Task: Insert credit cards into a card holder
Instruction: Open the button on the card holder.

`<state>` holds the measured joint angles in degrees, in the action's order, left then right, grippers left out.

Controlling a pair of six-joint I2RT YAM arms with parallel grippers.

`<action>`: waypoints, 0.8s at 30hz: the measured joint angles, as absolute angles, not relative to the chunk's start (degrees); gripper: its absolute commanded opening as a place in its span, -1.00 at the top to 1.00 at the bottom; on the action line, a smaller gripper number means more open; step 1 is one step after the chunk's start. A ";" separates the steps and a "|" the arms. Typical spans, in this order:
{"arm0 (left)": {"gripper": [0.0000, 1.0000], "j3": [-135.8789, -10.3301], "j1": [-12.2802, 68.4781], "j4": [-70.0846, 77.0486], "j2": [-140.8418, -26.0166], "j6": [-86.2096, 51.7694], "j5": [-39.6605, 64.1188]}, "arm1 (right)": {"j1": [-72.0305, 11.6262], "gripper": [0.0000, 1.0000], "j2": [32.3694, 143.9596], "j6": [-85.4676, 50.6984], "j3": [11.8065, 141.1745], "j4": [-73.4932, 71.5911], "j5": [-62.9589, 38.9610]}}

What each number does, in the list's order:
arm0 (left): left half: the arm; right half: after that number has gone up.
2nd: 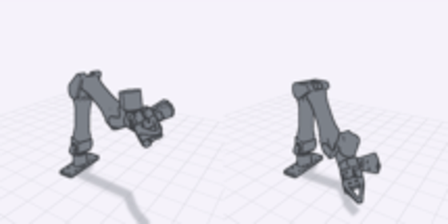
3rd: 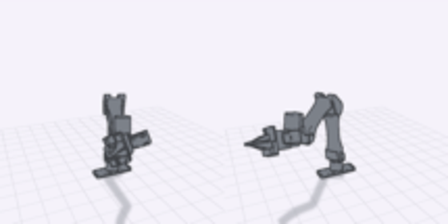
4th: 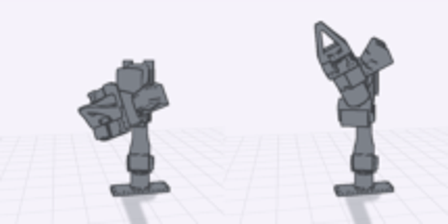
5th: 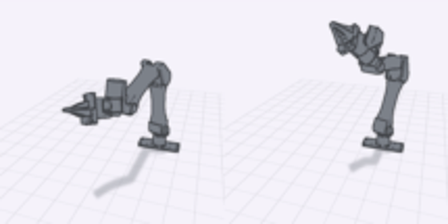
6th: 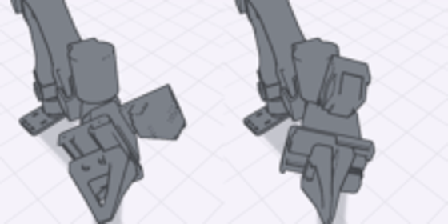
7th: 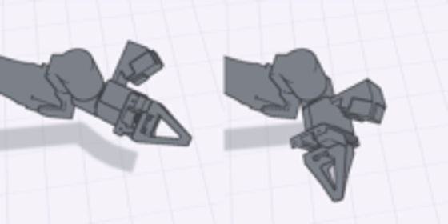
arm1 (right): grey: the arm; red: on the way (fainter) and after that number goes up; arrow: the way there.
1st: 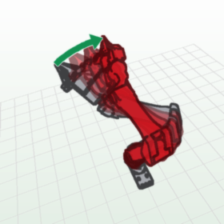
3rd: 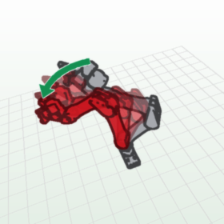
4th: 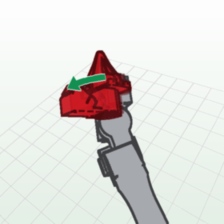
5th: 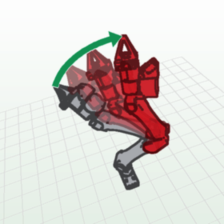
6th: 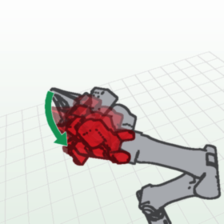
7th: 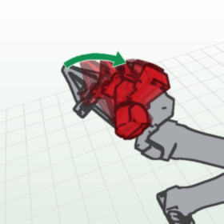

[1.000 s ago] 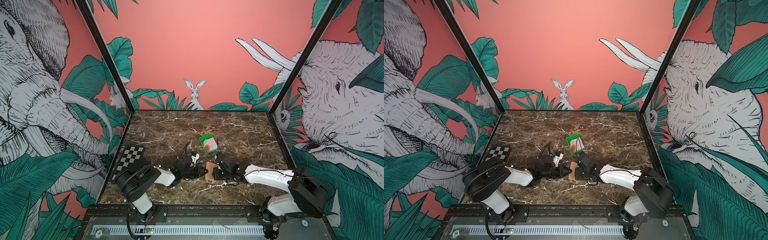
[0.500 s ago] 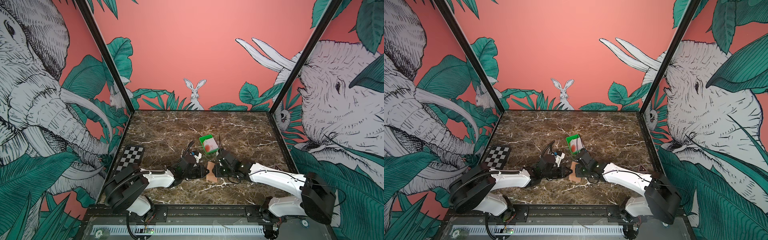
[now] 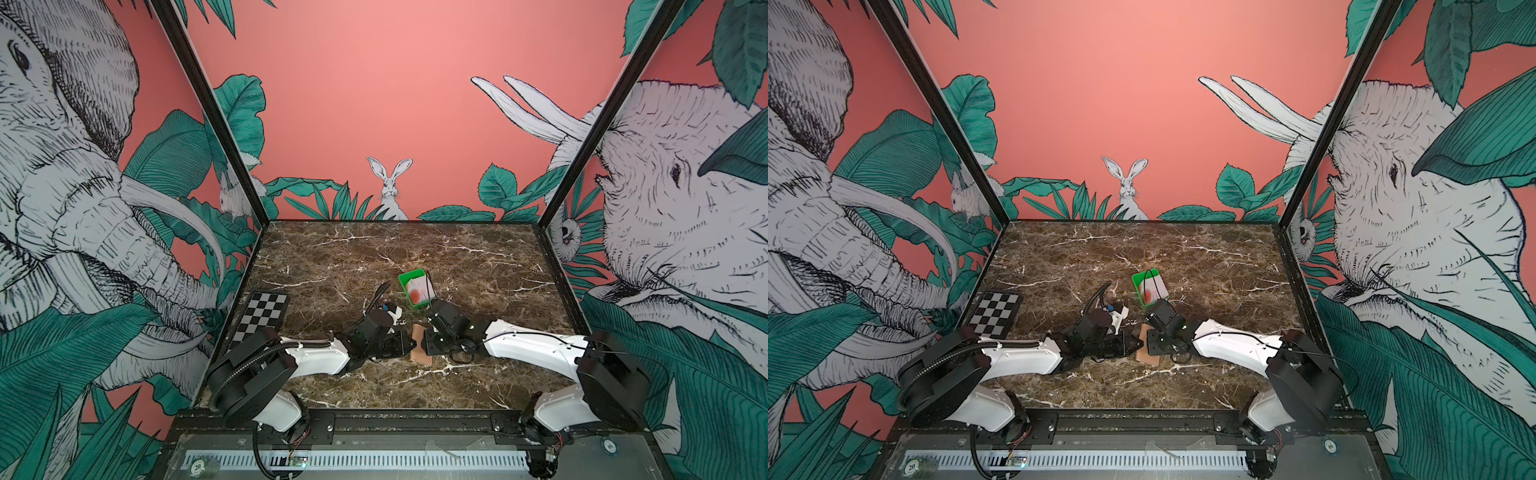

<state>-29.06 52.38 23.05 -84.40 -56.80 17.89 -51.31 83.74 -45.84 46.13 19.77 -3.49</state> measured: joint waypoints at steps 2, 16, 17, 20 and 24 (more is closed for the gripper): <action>0.99 -29.15 52.60 23.05 -84.44 -56.82 17.67 | -51.31 0.24 84.25 -45.78 46.11 19.25 -3.70; 1.00 -29.32 53.12 22.20 -84.73 -56.51 16.40 | -51.86 0.60 85.65 -46.11 46.74 20.51 -0.40; 1.00 -29.41 53.21 22.17 -84.73 -56.49 16.40 | -51.88 0.63 85.56 -46.04 46.78 20.64 -0.12; 1.00 -29.71 53.23 22.17 -84.73 -56.42 16.23 | -51.90 0.74 85.38 -46.06 46.98 20.88 0.30; 1.00 -29.91 53.34 22.17 -84.73 -56.36 15.81 | -52.18 0.94 85.38 -46.06 47.29 20.75 0.40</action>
<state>-29.91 53.34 22.17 -84.73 -56.36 15.81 -52.18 85.38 -46.06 47.29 20.75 0.40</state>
